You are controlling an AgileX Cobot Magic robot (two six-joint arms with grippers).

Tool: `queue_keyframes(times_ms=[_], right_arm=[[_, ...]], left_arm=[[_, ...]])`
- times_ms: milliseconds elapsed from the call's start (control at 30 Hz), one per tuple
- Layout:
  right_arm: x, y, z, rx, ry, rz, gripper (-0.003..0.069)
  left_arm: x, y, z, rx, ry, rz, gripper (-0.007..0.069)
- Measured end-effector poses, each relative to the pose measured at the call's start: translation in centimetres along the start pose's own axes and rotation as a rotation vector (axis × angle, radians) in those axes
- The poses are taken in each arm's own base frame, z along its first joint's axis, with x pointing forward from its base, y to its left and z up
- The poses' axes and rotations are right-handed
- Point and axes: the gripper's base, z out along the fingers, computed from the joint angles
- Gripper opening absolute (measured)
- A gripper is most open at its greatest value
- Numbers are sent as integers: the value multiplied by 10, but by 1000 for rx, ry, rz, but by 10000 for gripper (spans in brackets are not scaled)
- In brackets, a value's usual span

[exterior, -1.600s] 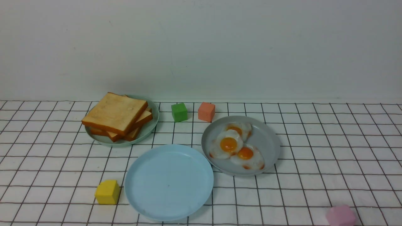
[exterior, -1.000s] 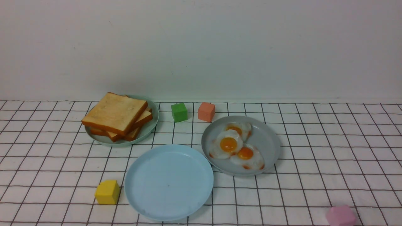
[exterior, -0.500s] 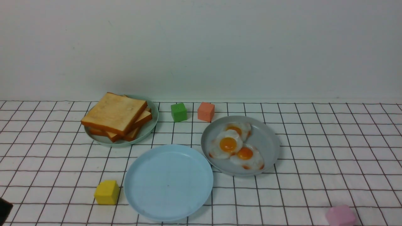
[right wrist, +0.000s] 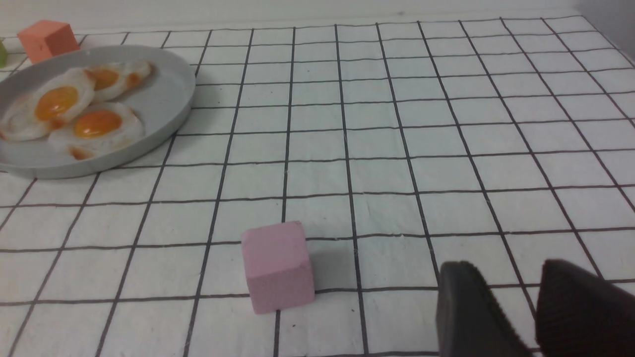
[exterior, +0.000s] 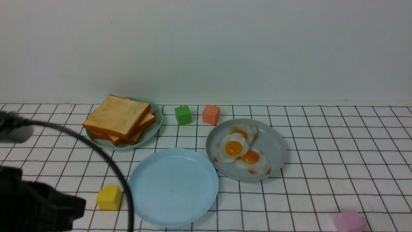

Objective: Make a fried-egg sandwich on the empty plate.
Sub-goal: Use the left arm to grab a slice of bread

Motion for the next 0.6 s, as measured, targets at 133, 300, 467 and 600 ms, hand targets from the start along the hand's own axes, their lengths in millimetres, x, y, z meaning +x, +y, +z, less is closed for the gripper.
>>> queue_keyframes(times_ms=[133,300,467,600], right_arm=[[-4,6,1,-74,-57,328,240],[-20,6,-2,-132,-214,578,240],[-27,8,-5,-174,-220,706,229],[-71,24,-30,-275,-25,477,141]], left_arm=[[-23,-6,16,-19,38,63,-13],[-49,-2,47,-53,68,54,-13],[-75,6,85,-103,118,42,-13],[-102,25,120,-163,155,-34,-13]])
